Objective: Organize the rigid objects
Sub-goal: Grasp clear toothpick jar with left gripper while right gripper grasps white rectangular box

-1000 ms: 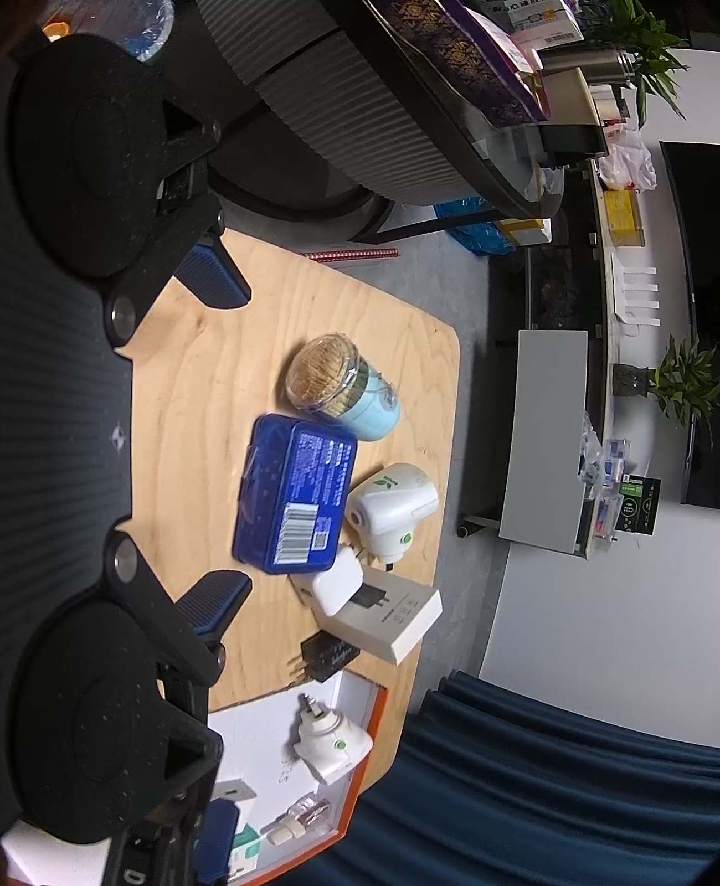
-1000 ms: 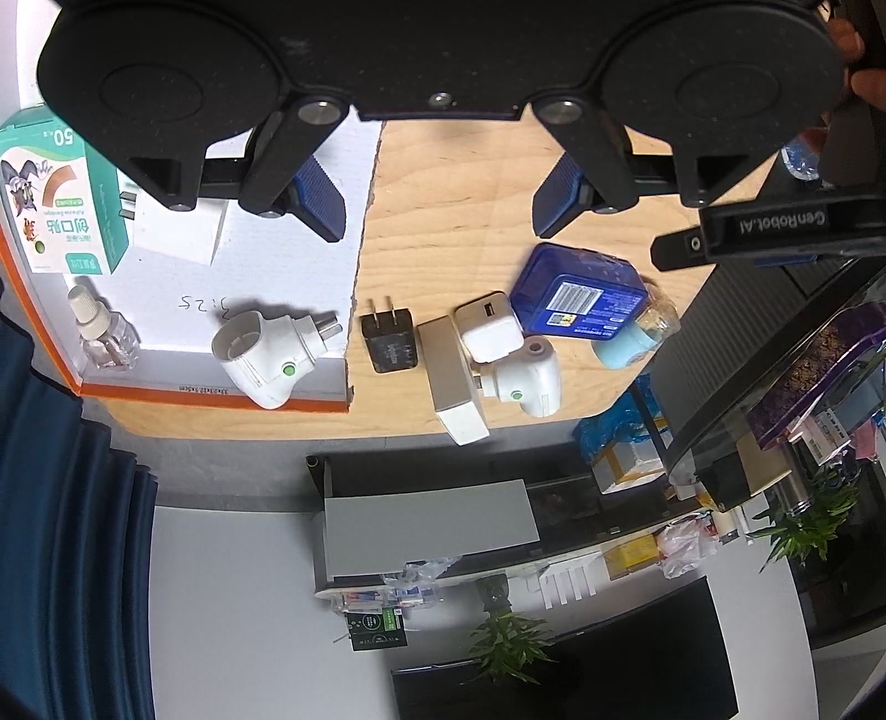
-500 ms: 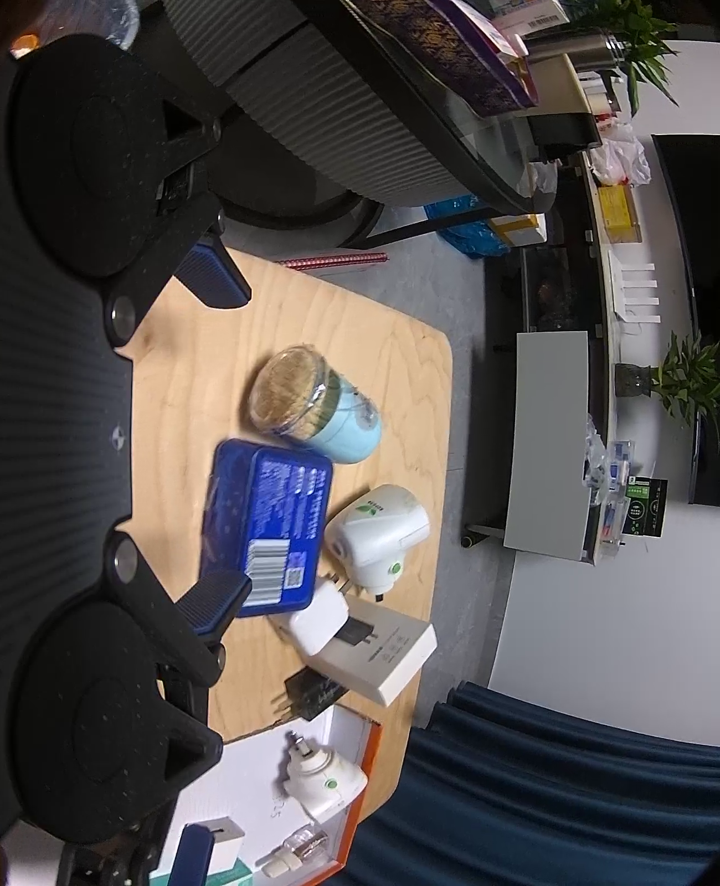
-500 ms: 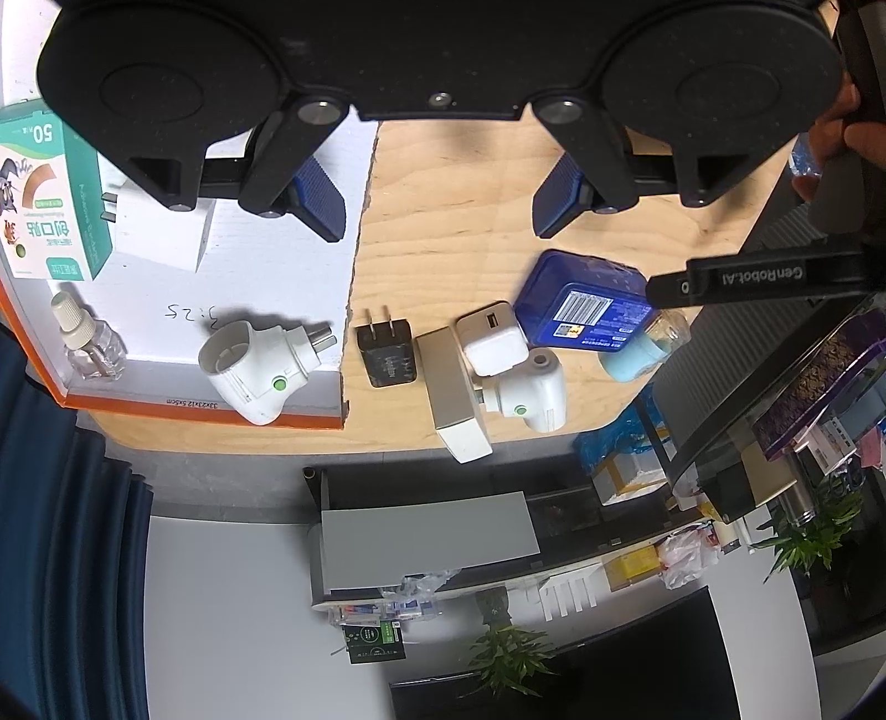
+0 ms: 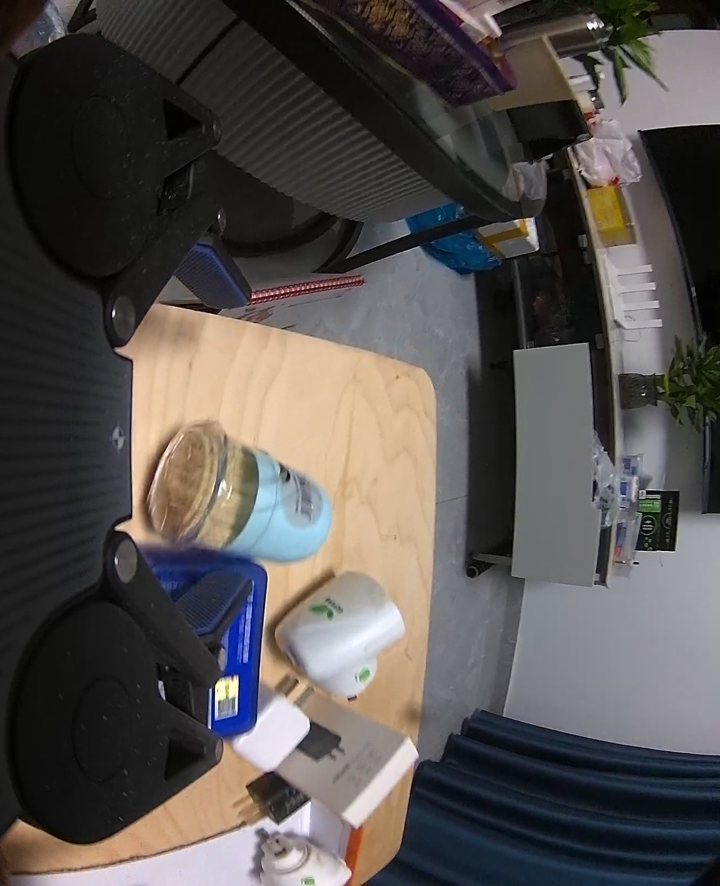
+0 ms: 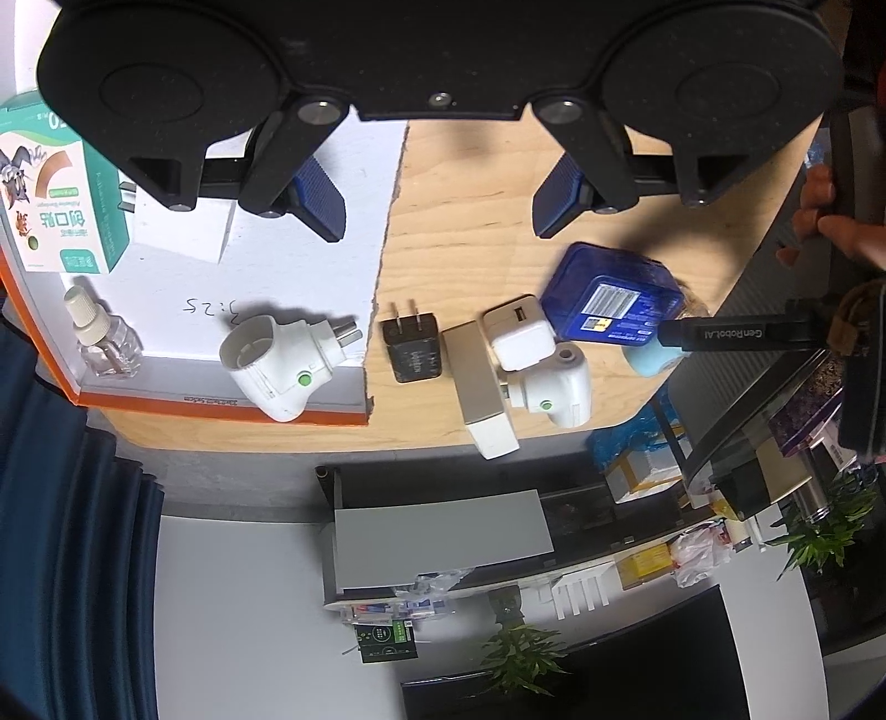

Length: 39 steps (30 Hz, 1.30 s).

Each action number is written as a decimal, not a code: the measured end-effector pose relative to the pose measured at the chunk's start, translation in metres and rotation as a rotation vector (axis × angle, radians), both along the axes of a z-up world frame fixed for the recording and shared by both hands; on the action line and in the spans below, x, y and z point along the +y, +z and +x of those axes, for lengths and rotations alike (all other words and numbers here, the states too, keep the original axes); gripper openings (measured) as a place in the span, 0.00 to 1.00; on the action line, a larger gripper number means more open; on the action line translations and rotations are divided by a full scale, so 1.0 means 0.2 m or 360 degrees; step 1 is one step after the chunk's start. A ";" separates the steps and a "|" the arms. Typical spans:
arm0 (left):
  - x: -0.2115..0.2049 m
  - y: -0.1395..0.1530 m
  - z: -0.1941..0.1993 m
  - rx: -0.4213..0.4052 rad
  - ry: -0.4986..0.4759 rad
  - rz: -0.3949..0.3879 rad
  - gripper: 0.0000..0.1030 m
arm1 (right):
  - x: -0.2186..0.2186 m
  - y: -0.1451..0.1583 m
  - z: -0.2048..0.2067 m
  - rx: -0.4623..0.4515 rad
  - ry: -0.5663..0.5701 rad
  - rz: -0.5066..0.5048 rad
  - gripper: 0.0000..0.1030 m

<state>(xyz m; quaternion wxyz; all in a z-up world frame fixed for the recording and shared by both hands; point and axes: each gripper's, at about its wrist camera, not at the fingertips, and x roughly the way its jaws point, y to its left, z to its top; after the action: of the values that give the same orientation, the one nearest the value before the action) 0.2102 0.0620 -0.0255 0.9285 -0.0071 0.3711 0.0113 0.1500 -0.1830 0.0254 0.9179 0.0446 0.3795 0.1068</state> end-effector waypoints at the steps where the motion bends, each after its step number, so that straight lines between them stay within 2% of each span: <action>1: 0.01 0.00 0.01 0.0000 -0.0008 -0.0022 1.00 | 0.00 0.00 0.00 0.0001 -0.0003 -0.0001 0.86; 12: 0.05 -0.03 0.05 -0.0036 -0.0137 -0.0059 0.98 | -0.04 -0.04 0.04 0.0019 -0.0030 -0.0025 0.86; 14: 0.03 -0.04 0.05 -0.0018 -0.0164 -0.0074 0.91 | -0.04 -0.04 0.04 0.0021 -0.0028 -0.0032 0.86; 15: 0.02 -0.06 0.06 0.0003 -0.0184 -0.0072 0.83 | -0.04 -0.04 0.05 0.0018 -0.0025 -0.0035 0.86; 17: 0.01 -0.06 0.05 -0.0009 -0.0202 -0.0097 0.80 | -0.03 -0.04 0.05 0.0017 -0.0020 -0.0038 0.86; 19: 0.02 -0.06 0.06 -0.0004 -0.0200 -0.0116 0.68 | -0.03 -0.04 0.06 0.0016 -0.0012 -0.0042 0.86; 20: 0.03 -0.07 0.07 -0.0002 -0.0199 -0.0135 0.66 | -0.02 -0.04 0.07 0.0015 -0.0007 -0.0047 0.86; 21: 0.03 -0.07 0.07 0.0007 -0.0200 -0.0149 0.58 | -0.01 -0.04 0.07 0.0011 -0.0001 -0.0050 0.86; 23: 0.00 -0.08 0.06 -0.0007 -0.0216 -0.0090 0.47 | 0.00 -0.03 0.10 -0.0005 0.0015 -0.0057 0.86; 25: -0.02 -0.08 0.05 -0.0018 -0.0225 -0.0043 0.46 | 0.01 -0.02 0.13 -0.0023 0.0030 -0.0065 0.86; 29: -0.02 -0.06 0.03 -0.0014 -0.0193 -0.0038 0.46 | 0.05 0.00 0.23 -0.0064 0.0060 -0.0058 0.86; 34: -0.01 -0.01 0.00 -0.0047 -0.0171 -0.0087 0.46 | 0.12 0.00 0.40 -0.0075 0.0108 -0.0028 0.86; 39: -0.02 0.03 -0.03 -0.0075 -0.0161 -0.0116 0.46 | 0.20 -0.01 0.57 -0.0025 0.0138 0.0004 0.85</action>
<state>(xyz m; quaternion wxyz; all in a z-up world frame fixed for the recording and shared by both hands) 0.2035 0.0580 -0.0204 0.9355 -0.0225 0.3493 -0.0492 0.2650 -0.1439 0.0224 0.9153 0.0286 0.3738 0.1472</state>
